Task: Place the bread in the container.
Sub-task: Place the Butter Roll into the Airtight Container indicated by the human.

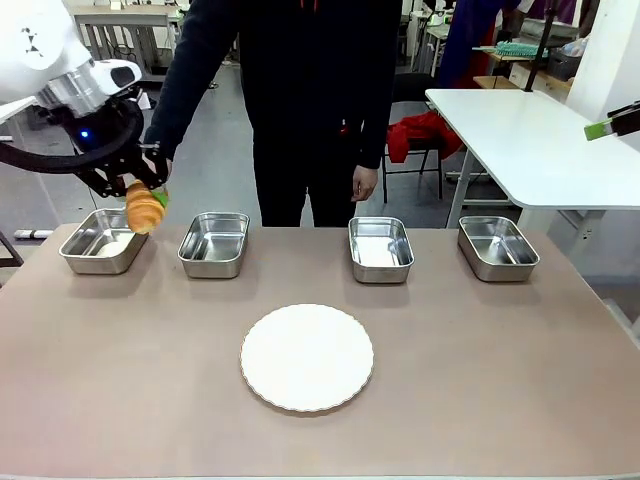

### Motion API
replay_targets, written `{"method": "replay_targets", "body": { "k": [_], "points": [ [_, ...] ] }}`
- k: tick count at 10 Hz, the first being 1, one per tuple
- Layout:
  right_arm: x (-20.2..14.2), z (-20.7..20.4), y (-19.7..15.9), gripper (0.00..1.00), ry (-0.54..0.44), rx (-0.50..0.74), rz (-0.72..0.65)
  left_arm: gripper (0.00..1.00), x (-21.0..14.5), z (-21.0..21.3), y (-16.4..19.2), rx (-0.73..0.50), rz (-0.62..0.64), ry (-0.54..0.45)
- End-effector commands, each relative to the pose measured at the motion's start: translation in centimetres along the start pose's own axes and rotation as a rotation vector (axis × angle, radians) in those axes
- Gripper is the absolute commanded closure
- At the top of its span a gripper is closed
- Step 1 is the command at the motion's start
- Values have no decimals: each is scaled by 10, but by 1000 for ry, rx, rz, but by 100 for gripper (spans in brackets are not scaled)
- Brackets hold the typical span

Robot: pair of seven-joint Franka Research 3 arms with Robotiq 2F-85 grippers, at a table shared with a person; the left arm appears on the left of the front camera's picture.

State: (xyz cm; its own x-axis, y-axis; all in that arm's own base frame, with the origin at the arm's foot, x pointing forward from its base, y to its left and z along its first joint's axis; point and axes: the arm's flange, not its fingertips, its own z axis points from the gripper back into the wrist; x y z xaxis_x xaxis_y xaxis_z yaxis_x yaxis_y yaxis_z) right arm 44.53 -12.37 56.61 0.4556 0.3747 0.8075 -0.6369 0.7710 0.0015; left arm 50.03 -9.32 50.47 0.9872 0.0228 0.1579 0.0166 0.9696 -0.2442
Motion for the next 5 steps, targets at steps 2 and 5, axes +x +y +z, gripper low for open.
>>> {"method": "replay_targets", "body": {
  "k": [2,5],
  "points": [
    [1,0,0,0,-20,4,0,55,0,0,0,0,0,0],
    [1,0,0,0,-20,4,0,55,0,0,0,0,0,0]
  ]
}}
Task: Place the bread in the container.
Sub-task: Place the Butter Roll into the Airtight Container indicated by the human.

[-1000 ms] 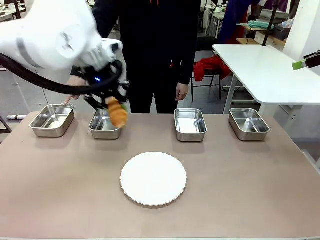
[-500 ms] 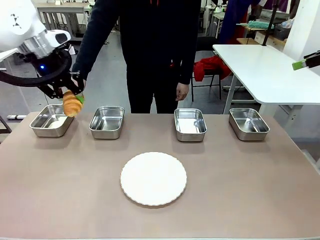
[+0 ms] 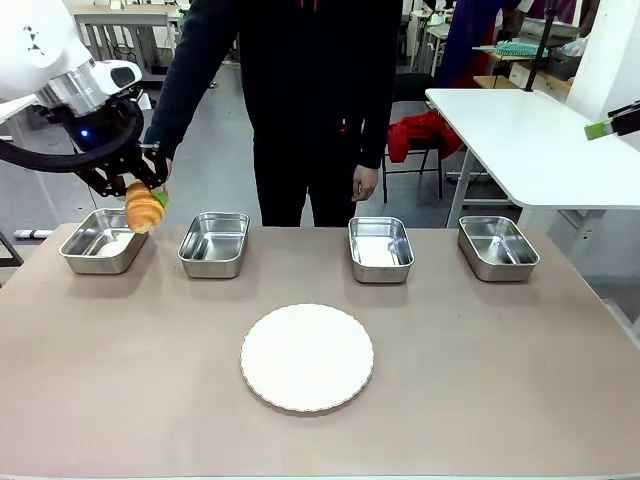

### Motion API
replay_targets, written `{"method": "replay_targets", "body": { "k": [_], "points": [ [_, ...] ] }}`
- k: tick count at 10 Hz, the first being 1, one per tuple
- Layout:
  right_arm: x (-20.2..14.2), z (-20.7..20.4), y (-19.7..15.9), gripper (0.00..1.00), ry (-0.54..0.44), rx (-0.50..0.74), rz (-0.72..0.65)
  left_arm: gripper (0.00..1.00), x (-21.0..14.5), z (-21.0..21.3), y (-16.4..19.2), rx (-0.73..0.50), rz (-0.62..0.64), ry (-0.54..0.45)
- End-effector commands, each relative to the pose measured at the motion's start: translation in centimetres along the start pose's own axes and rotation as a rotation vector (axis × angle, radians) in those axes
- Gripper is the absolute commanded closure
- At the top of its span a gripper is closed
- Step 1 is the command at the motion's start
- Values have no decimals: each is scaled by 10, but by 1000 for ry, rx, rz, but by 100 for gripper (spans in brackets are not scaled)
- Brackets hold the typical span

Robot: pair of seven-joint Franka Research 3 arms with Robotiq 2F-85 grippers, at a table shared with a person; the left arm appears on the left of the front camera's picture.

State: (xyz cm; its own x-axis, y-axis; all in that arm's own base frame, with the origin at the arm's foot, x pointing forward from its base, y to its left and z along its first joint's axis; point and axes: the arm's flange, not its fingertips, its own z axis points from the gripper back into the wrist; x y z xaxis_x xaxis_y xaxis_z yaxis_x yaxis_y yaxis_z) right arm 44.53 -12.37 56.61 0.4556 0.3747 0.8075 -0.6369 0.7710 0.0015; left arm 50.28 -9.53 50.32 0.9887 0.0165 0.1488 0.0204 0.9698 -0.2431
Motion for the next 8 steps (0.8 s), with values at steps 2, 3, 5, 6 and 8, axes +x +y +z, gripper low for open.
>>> {"method": "replay_targets", "body": {
  "k": [2,3,5,6,8],
  "points": [
    [1,0,0,0,-20,4,0,55,17,3,23,8,-17,-42],
    [1,0,0,0,-20,4,0,55,44,-2,48,-11,-59,-6],
    [1,0,0,0,-20,4,0,55,89,-17,96,-39,-95,75],
    [1,0,0,0,-20,4,0,55,99,-23,113,-11,-154,107],
    [1,0,0,0,-20,4,0,55,117,-52,140,30,-163,128]
  ]
}}
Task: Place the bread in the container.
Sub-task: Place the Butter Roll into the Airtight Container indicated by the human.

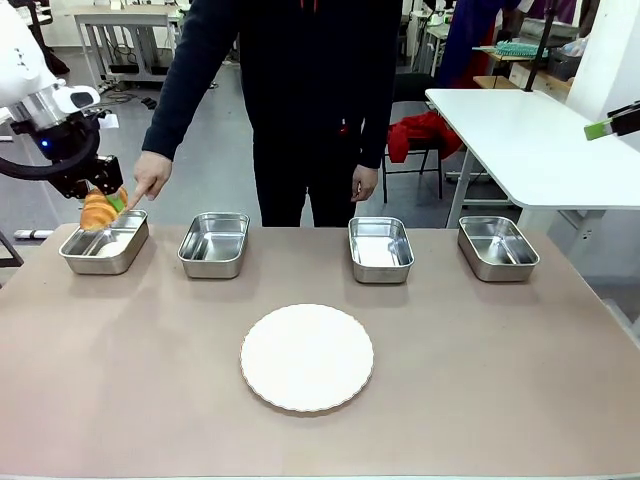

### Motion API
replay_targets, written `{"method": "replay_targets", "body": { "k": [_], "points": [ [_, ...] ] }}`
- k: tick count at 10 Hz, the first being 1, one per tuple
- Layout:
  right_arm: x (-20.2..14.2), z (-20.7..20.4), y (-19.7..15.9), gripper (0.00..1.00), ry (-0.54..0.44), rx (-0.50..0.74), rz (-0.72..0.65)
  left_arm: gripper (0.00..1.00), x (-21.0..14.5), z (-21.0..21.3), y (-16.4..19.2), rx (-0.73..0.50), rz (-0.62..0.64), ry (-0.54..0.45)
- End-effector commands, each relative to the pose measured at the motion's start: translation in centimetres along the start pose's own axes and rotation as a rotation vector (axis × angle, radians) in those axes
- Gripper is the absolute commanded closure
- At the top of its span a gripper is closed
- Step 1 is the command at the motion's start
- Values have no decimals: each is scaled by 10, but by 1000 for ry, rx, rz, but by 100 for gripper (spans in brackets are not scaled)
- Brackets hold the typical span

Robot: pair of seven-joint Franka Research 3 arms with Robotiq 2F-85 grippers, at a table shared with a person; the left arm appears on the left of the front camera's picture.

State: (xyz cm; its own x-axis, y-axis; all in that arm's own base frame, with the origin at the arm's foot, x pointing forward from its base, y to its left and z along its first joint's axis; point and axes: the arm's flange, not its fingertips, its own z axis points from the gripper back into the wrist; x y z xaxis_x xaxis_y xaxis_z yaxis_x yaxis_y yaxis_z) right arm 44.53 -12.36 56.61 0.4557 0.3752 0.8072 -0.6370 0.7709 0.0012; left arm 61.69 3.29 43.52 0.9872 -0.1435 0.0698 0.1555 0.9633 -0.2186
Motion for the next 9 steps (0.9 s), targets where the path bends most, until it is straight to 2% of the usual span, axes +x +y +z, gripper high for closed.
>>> {"method": "replay_targets", "body": {
  "k": [1,3,8,9],
  "points": [
    [1,0,0,0,-21,4,-1,55,18,-8,8,27,-26,7],
    [1,0,0,0,-21,4,-1,55,24,-24,27,78,-7,-15],
    [1,0,0,0,-21,4,-1,55,28,-51,43,59,-42,-39],
    [1,0,0,0,-21,4,-1,1,29,-53,45,80,-40,-47]
  ]
}}
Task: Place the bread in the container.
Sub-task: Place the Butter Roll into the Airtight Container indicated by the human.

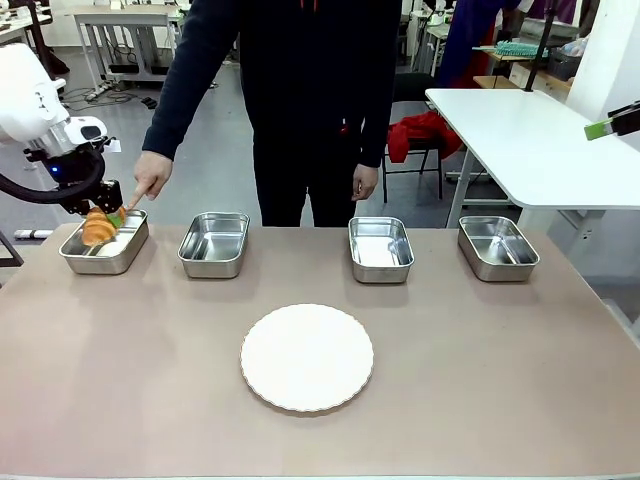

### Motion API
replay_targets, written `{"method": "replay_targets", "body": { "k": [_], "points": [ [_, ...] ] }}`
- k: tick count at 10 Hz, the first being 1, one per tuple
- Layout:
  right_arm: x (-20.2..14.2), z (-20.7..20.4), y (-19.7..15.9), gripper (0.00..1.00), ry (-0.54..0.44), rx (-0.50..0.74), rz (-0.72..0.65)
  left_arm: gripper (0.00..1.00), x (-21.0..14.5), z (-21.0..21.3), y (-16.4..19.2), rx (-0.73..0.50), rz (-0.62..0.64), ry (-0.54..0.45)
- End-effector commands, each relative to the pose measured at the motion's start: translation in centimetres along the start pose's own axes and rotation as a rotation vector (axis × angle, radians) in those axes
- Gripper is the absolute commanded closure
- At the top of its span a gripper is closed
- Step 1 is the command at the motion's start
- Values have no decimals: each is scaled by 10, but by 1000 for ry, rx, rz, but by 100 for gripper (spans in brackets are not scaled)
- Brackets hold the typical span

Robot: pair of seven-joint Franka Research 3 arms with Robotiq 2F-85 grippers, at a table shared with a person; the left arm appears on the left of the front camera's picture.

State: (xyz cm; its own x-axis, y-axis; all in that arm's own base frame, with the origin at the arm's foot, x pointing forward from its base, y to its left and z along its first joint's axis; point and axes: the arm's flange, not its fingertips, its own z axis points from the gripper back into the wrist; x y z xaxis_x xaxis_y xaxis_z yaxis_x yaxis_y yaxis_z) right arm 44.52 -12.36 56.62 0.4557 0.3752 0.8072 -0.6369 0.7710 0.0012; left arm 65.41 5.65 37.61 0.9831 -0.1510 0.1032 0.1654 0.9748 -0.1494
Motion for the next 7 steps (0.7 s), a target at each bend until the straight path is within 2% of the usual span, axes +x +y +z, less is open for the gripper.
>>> {"method": "replay_targets", "body": {
  "k": [1,6,7],
  "points": [
    [1,0,0,0,-21,4,-1,0,-1,-1,3,9,-20,-31],
    [1,0,0,0,-21,4,-1,0,0,1,3,7,-16,-52],
    [1,0,0,0,-21,4,-1,0,0,2,0,28,-32,0]
  ]
}}
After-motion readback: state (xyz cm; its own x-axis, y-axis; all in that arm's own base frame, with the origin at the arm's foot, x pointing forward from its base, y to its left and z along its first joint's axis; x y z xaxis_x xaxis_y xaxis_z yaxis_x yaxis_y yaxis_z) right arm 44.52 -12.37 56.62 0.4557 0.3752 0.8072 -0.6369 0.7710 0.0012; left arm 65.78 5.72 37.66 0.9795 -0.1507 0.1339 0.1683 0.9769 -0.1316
